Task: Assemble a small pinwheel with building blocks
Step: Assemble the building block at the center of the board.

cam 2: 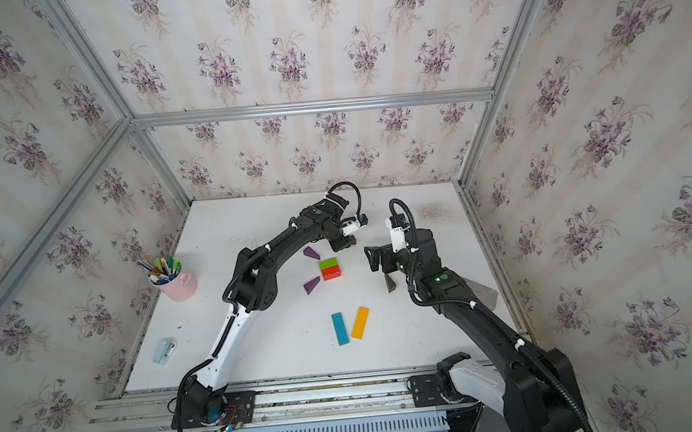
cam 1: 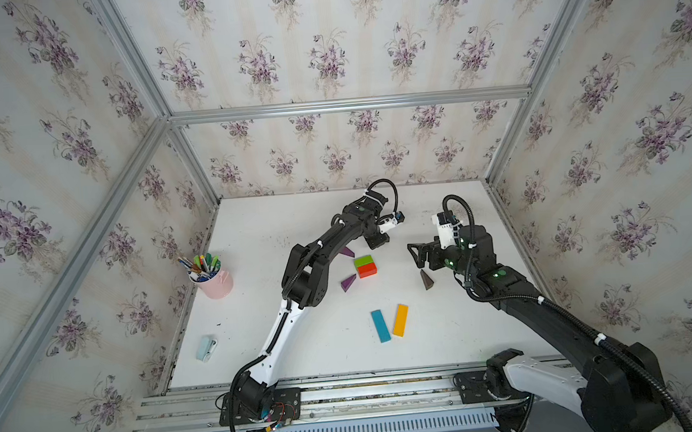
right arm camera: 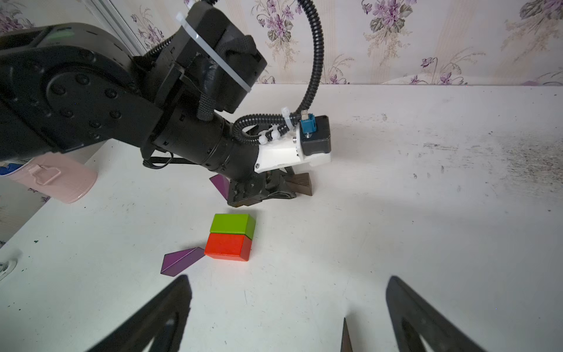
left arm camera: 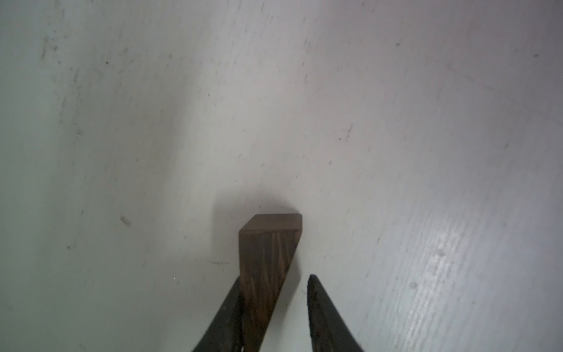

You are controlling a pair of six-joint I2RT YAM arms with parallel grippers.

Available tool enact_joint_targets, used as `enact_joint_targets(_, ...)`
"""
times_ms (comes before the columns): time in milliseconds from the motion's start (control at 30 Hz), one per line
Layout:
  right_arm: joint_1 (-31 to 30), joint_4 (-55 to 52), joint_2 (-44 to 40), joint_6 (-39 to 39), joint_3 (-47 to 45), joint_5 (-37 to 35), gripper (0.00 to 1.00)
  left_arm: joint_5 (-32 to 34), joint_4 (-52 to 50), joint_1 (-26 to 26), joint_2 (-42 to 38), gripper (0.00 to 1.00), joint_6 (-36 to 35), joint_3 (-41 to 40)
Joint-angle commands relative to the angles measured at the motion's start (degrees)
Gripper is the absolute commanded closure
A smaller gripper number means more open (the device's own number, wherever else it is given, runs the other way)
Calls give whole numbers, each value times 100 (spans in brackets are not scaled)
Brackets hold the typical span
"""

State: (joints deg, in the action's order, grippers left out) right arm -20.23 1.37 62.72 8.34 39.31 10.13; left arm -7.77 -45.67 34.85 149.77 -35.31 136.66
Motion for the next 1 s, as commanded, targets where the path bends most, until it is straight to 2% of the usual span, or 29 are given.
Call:
enact_joint_targets(0,-6,66,12,-3,4,78,0,-182,-118,-1,-8,72,101,36)
enact_joint_targets(167,-7,89,21,1,-4,129,0,-179,-170,-13,-4,75,237,-10)
enact_joint_targets(433,0,91,38,10,-9,171,0,11,-213,-13,-59,86,572,-86)
enact_joint_targets(600,-5,138,76,27,-37,216,0,24,-218,-16,-165,95,970,-298)
enact_joint_targets(800,-1,164,127,45,2,305,0,100,-214,-15,-294,97,1418,-557)
enact_joint_targets(967,-2,189,134,63,-11,332,0,323,-197,-17,-382,98,2187,-624)
